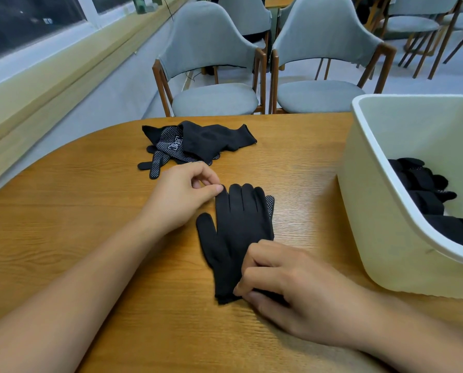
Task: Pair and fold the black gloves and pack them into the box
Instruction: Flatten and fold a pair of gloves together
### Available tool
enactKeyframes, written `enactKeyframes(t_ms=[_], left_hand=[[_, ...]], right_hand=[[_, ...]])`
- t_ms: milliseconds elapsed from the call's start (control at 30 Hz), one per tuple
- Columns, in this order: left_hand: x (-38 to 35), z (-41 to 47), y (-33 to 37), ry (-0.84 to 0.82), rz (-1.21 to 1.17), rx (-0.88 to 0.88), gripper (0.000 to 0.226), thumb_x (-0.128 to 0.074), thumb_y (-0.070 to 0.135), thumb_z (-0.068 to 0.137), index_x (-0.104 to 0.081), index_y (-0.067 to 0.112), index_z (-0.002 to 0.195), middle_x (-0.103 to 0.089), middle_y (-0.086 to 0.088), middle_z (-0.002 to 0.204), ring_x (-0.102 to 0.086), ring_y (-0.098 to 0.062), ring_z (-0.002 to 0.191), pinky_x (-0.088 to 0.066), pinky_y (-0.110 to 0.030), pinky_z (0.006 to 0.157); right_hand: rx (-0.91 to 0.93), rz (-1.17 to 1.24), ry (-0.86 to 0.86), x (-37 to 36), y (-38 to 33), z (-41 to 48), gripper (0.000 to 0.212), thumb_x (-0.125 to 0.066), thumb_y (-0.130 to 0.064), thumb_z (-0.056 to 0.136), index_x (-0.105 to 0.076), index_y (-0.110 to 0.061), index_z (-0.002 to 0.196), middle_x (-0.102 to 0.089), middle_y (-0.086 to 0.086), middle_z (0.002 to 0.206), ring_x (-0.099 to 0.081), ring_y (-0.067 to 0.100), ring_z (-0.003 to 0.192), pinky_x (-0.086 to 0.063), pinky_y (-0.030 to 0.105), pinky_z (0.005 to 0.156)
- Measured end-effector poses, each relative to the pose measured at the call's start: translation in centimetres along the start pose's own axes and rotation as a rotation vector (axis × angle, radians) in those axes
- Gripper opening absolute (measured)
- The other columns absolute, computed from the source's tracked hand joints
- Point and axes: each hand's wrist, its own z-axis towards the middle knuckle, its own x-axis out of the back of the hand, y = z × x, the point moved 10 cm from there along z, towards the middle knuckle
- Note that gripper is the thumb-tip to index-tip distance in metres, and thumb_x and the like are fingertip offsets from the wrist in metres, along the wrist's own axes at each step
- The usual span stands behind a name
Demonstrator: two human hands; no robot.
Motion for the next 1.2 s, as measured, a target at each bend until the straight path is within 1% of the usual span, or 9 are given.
enactKeyframes(t_ms=[233,400,600,767,867,933,1000,1100,1200], left_hand=[[-1.2,0.1,-0.3,-0.056,-0.014,0.015,0.013,-0.086,0.028,0.089,-0.077,0.036,0.087,-0.073,0.012,0.085,-0.060,-0.001,0.072,-0.048,-0.019,0.070],[-1.5,0.2,-0.6,-0.070,-0.031,0.042,0.011,-0.087,0.030,0.088,-0.079,0.035,0.093,-0.073,0.013,0.083,-0.057,0.000,0.068,-0.047,-0.020,0.070],[-1.1,0.3,-0.8,-0.107,0.115,0.069,0.011,-0.083,0.035,0.092,-0.074,0.032,0.086,-0.068,0.010,0.087,-0.056,-0.004,0.070,-0.042,-0.023,0.065],[-0.1,0.2,-2.1,-0.137,0.128,0.131,0.012,-0.084,0.036,0.090,-0.075,0.030,0.085,-0.071,0.010,0.083,-0.060,-0.004,0.073,-0.045,-0.025,0.067],[0.1,0.3,-1.6,-0.108,0.106,0.090,0.007,-0.083,0.035,0.091,-0.077,0.034,0.094,-0.071,0.012,0.092,-0.063,-0.007,0.080,-0.046,-0.023,0.071],[-0.2,0.4,-0.8,-0.100,0.103,0.040,0.011,-0.079,0.037,0.095,-0.077,0.038,0.105,-0.069,0.015,0.101,-0.063,-0.007,0.089,-0.046,-0.020,0.074],[-0.8,0.4,-0.3,-0.120,0.097,0.008,0.013,-0.078,0.039,0.096,-0.078,0.041,0.109,-0.067,0.018,0.104,-0.063,-0.005,0.093,-0.046,-0.020,0.078],[-0.9,0.4,-0.1,-0.100,0.098,0.003,0.008,-0.083,0.038,0.091,-0.077,0.041,0.095,-0.066,0.016,0.101,-0.062,-0.005,0.093,-0.044,-0.023,0.077],[-0.8,0.4,0.0,-0.081,0.119,0.011,0.009,-0.083,0.035,0.090,-0.075,0.037,0.085,-0.064,0.013,0.100,-0.060,-0.006,0.093,-0.042,-0.023,0.074]], right_hand=[[0.012,0.003,-0.003,-0.1,-0.3,0.1,0.008,-0.066,-0.020,0.105,-0.071,-0.026,0.107,-0.054,-0.012,0.105,-0.053,0.010,0.094,-0.047,0.032,0.077],[0.009,0.009,-0.006,-0.2,-0.3,0.1,0.008,-0.065,-0.021,0.106,-0.071,-0.026,0.108,-0.054,-0.012,0.106,-0.054,0.010,0.095,-0.048,0.031,0.079],[0.005,0.008,-0.008,-0.2,-0.2,0.0,0.009,-0.065,-0.022,0.106,-0.071,-0.028,0.109,-0.055,-0.013,0.107,-0.056,0.011,0.096,-0.049,0.035,0.079],[0.014,0.020,-0.017,-0.2,-0.4,0.0,0.011,-0.065,-0.022,0.106,-0.072,-0.028,0.112,-0.055,-0.013,0.108,-0.056,0.008,0.100,-0.049,0.030,0.082],[0.014,0.027,-0.021,-0.3,-0.4,0.0,0.011,-0.065,-0.023,0.107,-0.072,-0.029,0.114,-0.056,-0.014,0.109,-0.056,0.007,0.099,-0.048,0.028,0.082],[0.012,0.033,-0.024,-0.4,-0.4,0.0,0.011,-0.066,-0.024,0.107,-0.072,-0.030,0.115,-0.056,-0.014,0.110,-0.056,0.007,0.099,-0.049,0.029,0.081],[0.012,0.036,-0.029,-0.5,-0.4,0.0,0.012,-0.065,-0.025,0.108,-0.072,-0.030,0.116,-0.057,-0.013,0.111,-0.056,0.008,0.100,-0.049,0.031,0.081],[0.012,0.035,-0.034,-0.5,-0.4,0.0,0.012,-0.064,-0.026,0.108,-0.071,-0.030,0.117,-0.057,-0.012,0.111,-0.056,0.008,0.100,-0.050,0.033,0.081],[0.011,0.033,-0.040,-0.5,-0.5,0.0,0.012,-0.063,-0.026,0.108,-0.071,-0.030,0.116,-0.057,-0.012,0.112,-0.056,0.008,0.101,-0.050,0.033,0.081]])
